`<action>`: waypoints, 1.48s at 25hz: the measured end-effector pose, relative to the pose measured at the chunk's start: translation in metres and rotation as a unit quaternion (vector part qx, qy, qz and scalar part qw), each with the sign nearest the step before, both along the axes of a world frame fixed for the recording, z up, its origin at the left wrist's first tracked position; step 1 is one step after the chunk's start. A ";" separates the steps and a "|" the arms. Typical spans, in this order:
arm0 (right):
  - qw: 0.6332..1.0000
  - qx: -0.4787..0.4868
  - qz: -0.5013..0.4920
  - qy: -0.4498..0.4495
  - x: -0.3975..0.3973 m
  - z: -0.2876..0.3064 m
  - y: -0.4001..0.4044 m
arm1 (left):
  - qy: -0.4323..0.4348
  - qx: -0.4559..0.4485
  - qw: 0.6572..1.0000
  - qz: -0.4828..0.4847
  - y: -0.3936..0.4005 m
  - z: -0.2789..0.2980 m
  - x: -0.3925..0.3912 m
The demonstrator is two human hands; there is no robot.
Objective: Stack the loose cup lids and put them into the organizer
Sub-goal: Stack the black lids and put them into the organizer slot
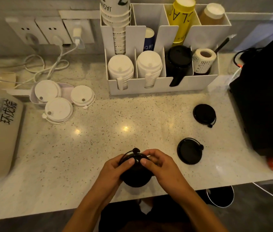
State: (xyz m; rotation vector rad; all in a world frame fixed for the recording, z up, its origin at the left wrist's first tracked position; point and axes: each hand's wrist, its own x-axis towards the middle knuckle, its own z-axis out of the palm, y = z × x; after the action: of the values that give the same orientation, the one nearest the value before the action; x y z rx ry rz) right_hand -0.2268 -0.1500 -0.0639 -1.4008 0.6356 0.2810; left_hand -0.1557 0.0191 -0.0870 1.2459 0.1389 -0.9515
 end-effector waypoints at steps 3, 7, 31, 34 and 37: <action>1.000 -0.009 0.025 -0.009 -0.005 0.009 0.005 | 0.027 -0.013 1.000 0.009 0.005 0.007 -0.007; 0.998 -0.035 0.050 -0.025 -0.005 0.015 0.008 | 0.032 -0.023 0.999 0.023 0.013 0.010 -0.011; 0.940 -0.324 -0.067 -0.083 0.021 0.025 0.060 | -0.073 0.022 0.995 0.062 0.037 0.046 -0.070; 0.948 -0.306 -0.070 -0.058 0.018 0.020 0.057 | -0.084 0.033 0.994 0.066 0.033 0.046 -0.074; 0.949 -0.293 -0.100 -0.053 0.013 0.021 0.041 | -0.064 0.033 0.996 0.054 0.018 0.043 -0.079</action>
State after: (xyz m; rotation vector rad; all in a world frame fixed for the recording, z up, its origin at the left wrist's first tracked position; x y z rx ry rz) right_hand -0.2141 -0.1089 -0.0430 -1.8851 0.8043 -0.1639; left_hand -0.2350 0.0375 -0.0439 1.3431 0.1365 -0.7768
